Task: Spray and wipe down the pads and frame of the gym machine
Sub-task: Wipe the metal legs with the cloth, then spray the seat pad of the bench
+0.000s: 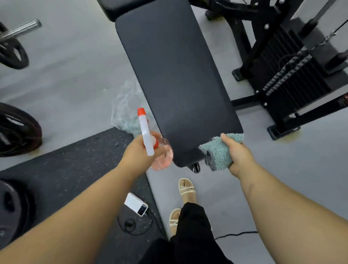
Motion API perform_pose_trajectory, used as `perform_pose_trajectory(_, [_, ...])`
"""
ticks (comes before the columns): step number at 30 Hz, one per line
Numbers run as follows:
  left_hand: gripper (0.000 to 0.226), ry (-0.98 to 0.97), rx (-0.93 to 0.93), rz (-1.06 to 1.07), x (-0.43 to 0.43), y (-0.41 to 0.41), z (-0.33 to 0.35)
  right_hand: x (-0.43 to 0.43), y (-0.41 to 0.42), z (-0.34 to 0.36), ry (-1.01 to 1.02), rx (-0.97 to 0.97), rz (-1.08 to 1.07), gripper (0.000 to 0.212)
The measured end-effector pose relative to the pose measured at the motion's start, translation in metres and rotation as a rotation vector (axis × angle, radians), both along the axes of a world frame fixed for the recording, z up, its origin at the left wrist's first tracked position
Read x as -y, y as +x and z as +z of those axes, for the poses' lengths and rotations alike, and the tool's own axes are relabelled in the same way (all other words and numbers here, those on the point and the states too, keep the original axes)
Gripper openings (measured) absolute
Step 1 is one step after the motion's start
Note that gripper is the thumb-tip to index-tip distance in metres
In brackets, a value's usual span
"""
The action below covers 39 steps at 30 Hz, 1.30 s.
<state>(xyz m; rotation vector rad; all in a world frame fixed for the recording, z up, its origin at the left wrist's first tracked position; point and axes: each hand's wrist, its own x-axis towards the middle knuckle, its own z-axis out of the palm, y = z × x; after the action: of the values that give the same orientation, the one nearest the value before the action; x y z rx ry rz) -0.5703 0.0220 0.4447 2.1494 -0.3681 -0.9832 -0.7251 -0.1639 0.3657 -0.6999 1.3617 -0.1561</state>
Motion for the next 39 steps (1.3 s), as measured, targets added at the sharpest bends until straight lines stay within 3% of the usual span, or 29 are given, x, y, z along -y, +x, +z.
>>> perform_pose_trajectory(4, [0.035, -0.035, 0.012, 0.068, 0.028, 0.035, 0.030, 0.016, 0.051, 0.026, -0.013, 0.002, 0.053, 0.036])
perform_pose_trajectory(9, [0.032, -0.099, -0.026, 0.175, 0.045, 0.076, 0.050, 0.032, 0.116, 0.050, -0.061, 0.029, 0.159, 0.045])
perform_pose_trajectory(14, [0.028, -0.090, 0.002, 0.162, 0.046, 0.119, 0.066, 0.038, 0.170, 0.063, -0.122, 0.059, 0.335, 0.020])
perform_pose_trajectory(18, [0.028, -0.108, 0.009, 0.195, 0.043, 0.170, 0.078, 0.039, 0.213, 0.059, -0.153, -0.010, 0.470, 0.025])
perform_pose_trajectory(23, [0.028, -0.120, 0.015, 0.117, 0.038, 0.262, 0.075, 0.032, 0.300, 0.056, -0.125, -0.057, 0.363, 0.021])
perform_pose_trajectory(31, [0.027, -0.163, -0.039, -0.011, 0.023, 0.430, 0.069, -0.021, 0.462, 0.070, -0.189, 0.034, 0.211, 0.017])
perform_pose_trajectory(37, [0.033, -0.129, -0.041, -0.076, 0.027, 0.519, 0.072, -0.061, 0.551, 0.079, -0.139, 0.118, 0.301, 0.038])
perform_pose_trajectory(39, [0.034, -0.141, -0.045, -0.102, 0.032, 0.534, 0.078, -0.062, 0.569, 0.087, -0.097, 0.107, 0.315, 0.034])
